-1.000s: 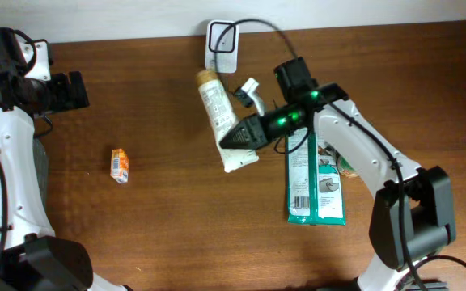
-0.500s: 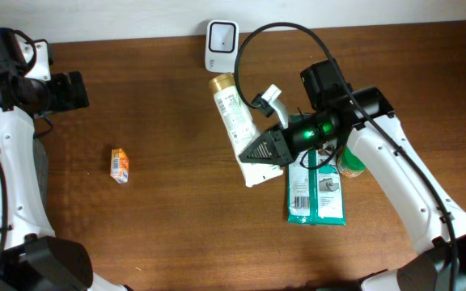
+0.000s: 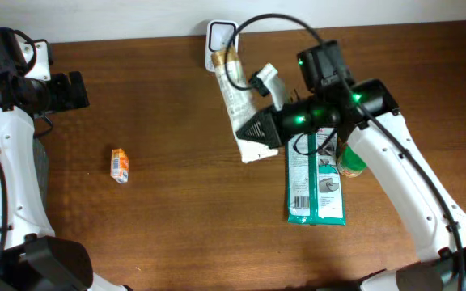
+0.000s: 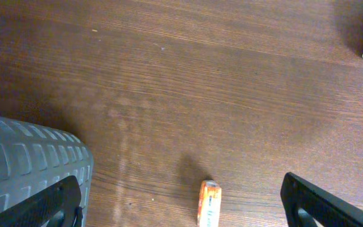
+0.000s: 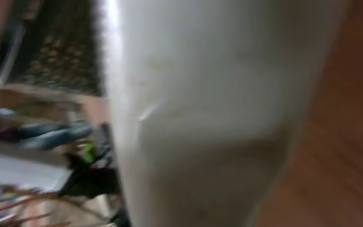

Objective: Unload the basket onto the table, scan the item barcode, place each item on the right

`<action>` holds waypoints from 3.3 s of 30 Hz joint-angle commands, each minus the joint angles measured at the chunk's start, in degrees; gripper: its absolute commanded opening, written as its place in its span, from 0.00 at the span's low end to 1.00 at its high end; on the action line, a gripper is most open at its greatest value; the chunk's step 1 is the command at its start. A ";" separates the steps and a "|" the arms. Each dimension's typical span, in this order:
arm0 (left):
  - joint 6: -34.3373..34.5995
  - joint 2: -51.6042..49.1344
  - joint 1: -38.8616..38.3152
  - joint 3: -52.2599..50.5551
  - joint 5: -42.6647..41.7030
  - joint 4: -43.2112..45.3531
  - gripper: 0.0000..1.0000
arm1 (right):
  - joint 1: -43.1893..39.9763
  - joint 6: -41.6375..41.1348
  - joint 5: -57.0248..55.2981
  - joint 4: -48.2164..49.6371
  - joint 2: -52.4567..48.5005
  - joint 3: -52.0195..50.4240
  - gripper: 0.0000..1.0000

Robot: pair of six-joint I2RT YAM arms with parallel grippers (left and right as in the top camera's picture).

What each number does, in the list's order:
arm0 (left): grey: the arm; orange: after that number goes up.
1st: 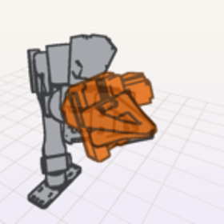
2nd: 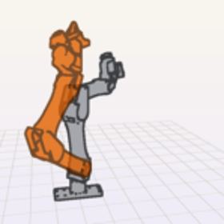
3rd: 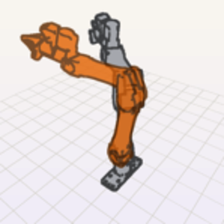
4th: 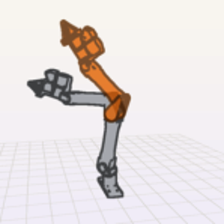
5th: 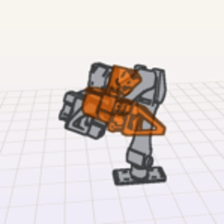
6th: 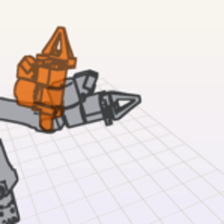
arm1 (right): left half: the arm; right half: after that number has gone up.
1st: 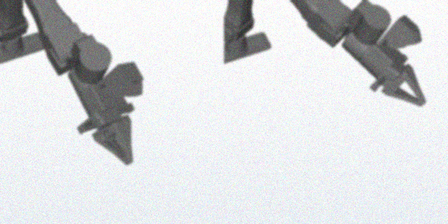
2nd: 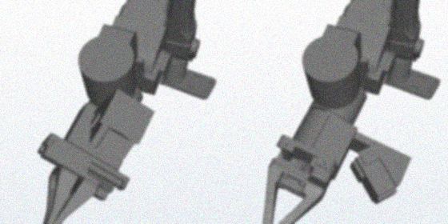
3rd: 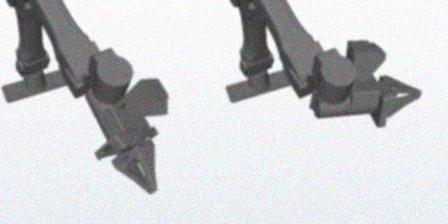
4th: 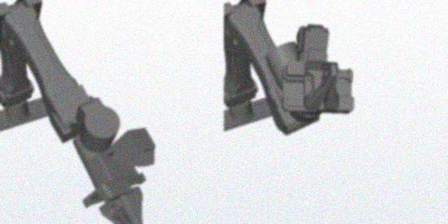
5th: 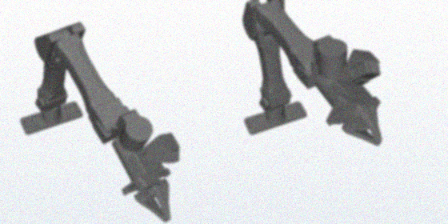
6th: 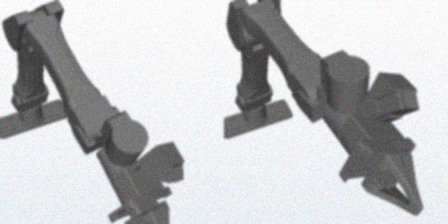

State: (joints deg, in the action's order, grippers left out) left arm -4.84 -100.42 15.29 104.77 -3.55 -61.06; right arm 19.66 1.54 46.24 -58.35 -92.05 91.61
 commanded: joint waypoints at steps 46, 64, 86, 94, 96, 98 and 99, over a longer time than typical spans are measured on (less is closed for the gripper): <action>0.72 -0.52 0.26 0.28 0.39 0.07 0.99 | -2.25 -17.18 -49.42 -21.94 -11.34 7.45 0.04; 0.72 -0.52 0.26 0.28 0.39 0.07 0.99 | -6.14 -6.82 -35.95 -12.85 7.08 -8.11 0.78; 0.72 -0.52 0.26 0.28 0.39 0.07 0.99 | -8.74 -2.14 -46.49 16.04 52.89 -32.44 0.98; 0.72 -0.52 0.26 0.28 0.39 0.07 0.99 | -11.93 -2.14 -46.97 44.52 83.23 -74.53 0.98; 0.72 -0.52 0.26 0.28 0.39 0.07 0.99 | -11.93 -2.16 -46.95 47.84 87.71 -79.58 0.98; 0.72 -0.52 0.26 0.28 0.39 0.07 0.99 | -12.28 -2.19 -46.90 49.44 91.89 -83.56 0.98; 0.72 -0.52 0.26 0.28 0.39 0.07 0.99 | -12.76 -2.19 -46.93 51.21 91.86 -85.22 0.98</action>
State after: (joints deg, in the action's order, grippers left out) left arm -4.84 -100.68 15.35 104.77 -2.98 -61.08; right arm 8.05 -1.04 -0.21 -8.03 -1.21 8.67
